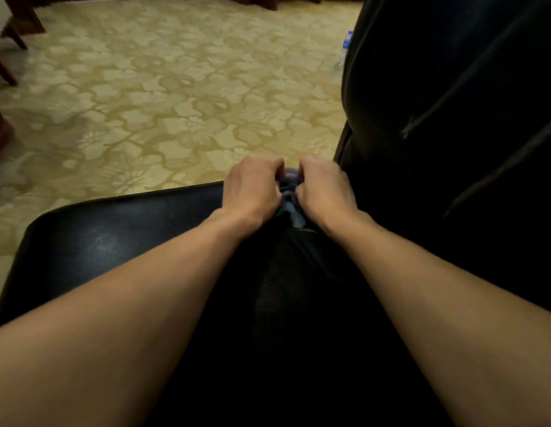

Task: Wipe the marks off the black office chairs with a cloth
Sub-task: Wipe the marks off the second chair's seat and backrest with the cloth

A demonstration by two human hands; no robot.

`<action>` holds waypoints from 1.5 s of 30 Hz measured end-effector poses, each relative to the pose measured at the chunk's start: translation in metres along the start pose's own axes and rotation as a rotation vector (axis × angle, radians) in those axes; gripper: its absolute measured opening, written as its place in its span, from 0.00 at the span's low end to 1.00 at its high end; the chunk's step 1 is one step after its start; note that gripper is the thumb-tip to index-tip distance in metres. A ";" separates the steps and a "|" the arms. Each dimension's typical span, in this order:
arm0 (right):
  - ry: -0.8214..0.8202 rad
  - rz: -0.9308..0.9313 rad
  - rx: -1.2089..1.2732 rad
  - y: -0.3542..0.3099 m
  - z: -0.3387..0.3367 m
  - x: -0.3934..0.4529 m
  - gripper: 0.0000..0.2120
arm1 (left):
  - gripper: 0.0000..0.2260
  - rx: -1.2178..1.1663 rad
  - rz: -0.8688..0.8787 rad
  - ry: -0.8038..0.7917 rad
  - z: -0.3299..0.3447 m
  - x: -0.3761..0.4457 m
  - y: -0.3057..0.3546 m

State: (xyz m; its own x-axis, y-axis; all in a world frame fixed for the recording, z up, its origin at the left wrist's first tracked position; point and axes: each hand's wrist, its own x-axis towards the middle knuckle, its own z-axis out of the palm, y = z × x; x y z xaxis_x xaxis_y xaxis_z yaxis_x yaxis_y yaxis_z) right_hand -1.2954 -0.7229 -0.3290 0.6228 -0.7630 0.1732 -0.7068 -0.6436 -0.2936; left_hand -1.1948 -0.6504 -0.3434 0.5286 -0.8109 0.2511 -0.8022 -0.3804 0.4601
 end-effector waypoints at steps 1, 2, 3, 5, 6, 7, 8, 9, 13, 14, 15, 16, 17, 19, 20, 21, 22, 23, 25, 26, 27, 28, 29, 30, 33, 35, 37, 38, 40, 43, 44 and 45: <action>-0.002 0.017 0.007 0.003 -0.003 -0.012 0.07 | 0.07 0.001 -0.006 -0.011 0.000 -0.006 0.005; -0.011 0.020 0.012 0.005 -0.006 -0.024 0.08 | 0.07 0.013 -0.010 -0.023 -0.003 -0.014 0.011; -0.024 0.012 0.008 0.007 -0.007 -0.035 0.09 | 0.07 0.039 -0.001 -0.041 -0.007 -0.023 0.018; -0.041 -0.023 -0.035 0.011 -0.010 -0.055 0.09 | 0.07 0.120 0.038 -0.087 -0.016 -0.045 0.032; -0.037 -0.034 -0.050 0.012 -0.012 -0.066 0.09 | 0.07 0.169 0.071 -0.100 -0.021 -0.059 0.039; -0.033 -0.036 -0.053 0.013 -0.014 -0.078 0.09 | 0.06 0.210 0.105 -0.103 -0.024 -0.074 0.046; -0.032 -0.032 -0.052 0.014 -0.015 -0.091 0.09 | 0.07 0.234 0.129 -0.105 -0.026 -0.089 0.051; -0.033 -0.029 -0.051 0.013 -0.017 -0.106 0.08 | 0.07 0.239 0.141 -0.106 -0.028 -0.102 0.054; -0.035 -0.057 -0.033 0.016 -0.029 -0.163 0.07 | 0.09 0.196 0.171 -0.126 -0.036 -0.147 0.065; -0.036 -0.065 -0.029 0.018 -0.033 -0.175 0.07 | 0.09 0.187 0.187 -0.128 -0.038 -0.159 0.068; -0.037 -0.069 -0.030 0.018 -0.035 -0.187 0.07 | 0.09 0.168 0.200 -0.125 -0.039 -0.171 0.070; -0.036 -0.068 -0.032 0.020 -0.037 -0.197 0.08 | 0.09 0.154 0.205 -0.131 -0.039 -0.181 0.072; -0.040 -0.066 -0.031 0.021 -0.038 -0.206 0.09 | 0.08 0.151 0.195 -0.144 -0.039 -0.190 0.073; -0.050 -0.092 -0.041 0.022 -0.039 -0.217 0.11 | 0.08 0.170 0.185 -0.152 -0.038 -0.201 0.073; -0.055 -0.114 -0.051 0.023 -0.039 -0.217 0.11 | 0.09 0.187 0.191 -0.135 -0.037 -0.204 0.073; -0.058 -0.132 -0.058 0.023 -0.039 -0.214 0.10 | 0.10 0.198 0.191 -0.108 -0.037 -0.205 0.073; -0.052 -0.148 -0.062 0.023 -0.039 -0.207 0.09 | 0.10 0.199 0.179 -0.084 -0.036 -0.203 0.073; -0.044 -0.167 -0.067 0.023 -0.039 -0.198 0.07 | 0.09 0.190 0.156 -0.072 -0.034 -0.198 0.072; -0.052 -0.205 -0.081 0.020 -0.035 -0.176 0.05 | 0.04 0.172 0.116 -0.027 -0.031 -0.183 0.068; -0.061 -0.211 -0.085 0.018 -0.032 -0.164 0.06 | 0.02 0.173 0.101 0.001 -0.030 -0.172 0.064; -0.064 -0.210 -0.086 0.015 -0.029 -0.150 0.06 | 0.02 0.186 0.088 0.015 -0.028 -0.159 0.060; -0.061 -0.210 -0.085 0.013 -0.026 -0.135 0.07 | 0.03 0.203 0.073 0.021 -0.026 -0.144 0.055; -0.054 -0.213 -0.087 0.011 -0.022 -0.119 0.07 | 0.04 0.216 0.060 0.032 -0.023 -0.129 0.050; -0.045 -0.213 -0.090 0.009 -0.018 -0.101 0.07 | 0.04 0.216 0.049 0.049 -0.019 -0.114 0.045; -0.006 -0.201 -0.113 0.007 -0.006 -0.050 0.07 | 0.04 0.199 0.021 0.092 -0.006 -0.065 0.030; 0.004 -0.168 -0.111 0.010 0.000 -0.020 0.08 | 0.04 0.171 0.017 0.117 0.003 -0.031 0.022; 0.006 -0.112 -0.085 0.013 0.005 0.006 0.09 | 0.03 0.147 0.025 0.114 0.012 0.003 0.017; 0.010 -0.075 -0.071 0.014 0.006 0.016 0.09 | 0.03 0.133 0.026 0.093 0.016 0.018 0.017; 0.014 -0.028 -0.068 0.012 0.010 0.027 0.09 | 0.03 0.098 0.027 0.030 0.025 0.044 0.015; 0.007 -0.043 -0.140 0.009 0.013 0.027 0.12 | 0.04 0.049 0.042 -0.112 0.029 0.069 0.008; 0.009 -0.044 -0.162 0.009 0.012 0.022 0.12 | 0.05 0.039 0.063 -0.159 0.029 0.072 0.007; 0.012 -0.031 -0.168 0.010 0.010 0.018 0.13 | 0.08 0.032 0.103 -0.185 0.028 0.073 0.007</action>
State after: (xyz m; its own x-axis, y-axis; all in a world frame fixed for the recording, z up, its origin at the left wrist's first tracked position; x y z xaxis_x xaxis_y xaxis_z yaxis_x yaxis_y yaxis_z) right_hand -1.2882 -0.7420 -0.3380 0.6419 -0.7426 0.1910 -0.7342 -0.6671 -0.1265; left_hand -1.1695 -0.7241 -0.3460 0.3858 -0.9128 0.1336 -0.8594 -0.3030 0.4119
